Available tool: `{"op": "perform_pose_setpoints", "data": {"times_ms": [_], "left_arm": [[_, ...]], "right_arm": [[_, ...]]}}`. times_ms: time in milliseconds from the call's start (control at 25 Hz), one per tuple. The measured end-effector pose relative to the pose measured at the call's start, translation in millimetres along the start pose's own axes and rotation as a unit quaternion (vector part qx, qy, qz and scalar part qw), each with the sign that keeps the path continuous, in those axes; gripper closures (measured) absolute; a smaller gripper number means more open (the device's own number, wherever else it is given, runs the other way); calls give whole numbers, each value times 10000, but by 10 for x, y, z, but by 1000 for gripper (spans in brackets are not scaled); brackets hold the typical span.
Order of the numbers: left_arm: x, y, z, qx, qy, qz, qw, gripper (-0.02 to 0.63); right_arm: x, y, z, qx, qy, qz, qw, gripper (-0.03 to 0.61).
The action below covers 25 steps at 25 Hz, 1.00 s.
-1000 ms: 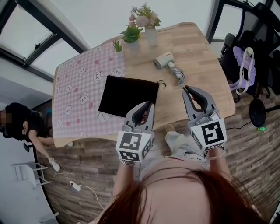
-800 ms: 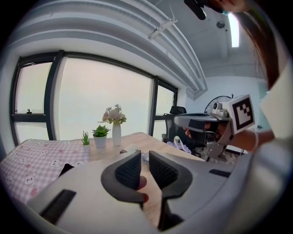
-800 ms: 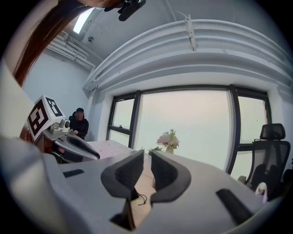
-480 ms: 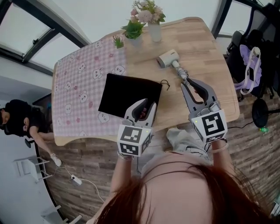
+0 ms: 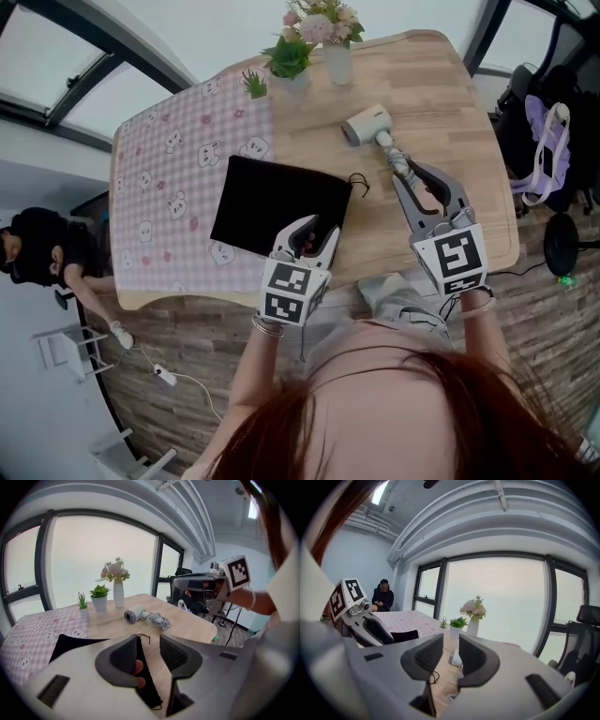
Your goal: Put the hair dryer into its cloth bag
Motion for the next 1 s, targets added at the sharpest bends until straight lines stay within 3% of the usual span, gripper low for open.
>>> {"op": "perform_pose_setpoints", "data": {"times_ms": [640,1000], "left_arm": [[-144,-420,572,-1116,44,41,9937,416],[-187,-601,824,-1434,61,-168,9895,414]], "right_arm": [[239,-326,521,-637,227,-321,9972,454],[314,-472,861,-990,201,-489,9937,437]]}}
Point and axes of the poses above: the fingertips, and each gripper's own axes: y backward along the fingers, x to its right, z out of its underside, the point moved 6 cm from there along y, backward along the fingers, and after that the axes turned 11 degrees about x, right-handed, at the moved point
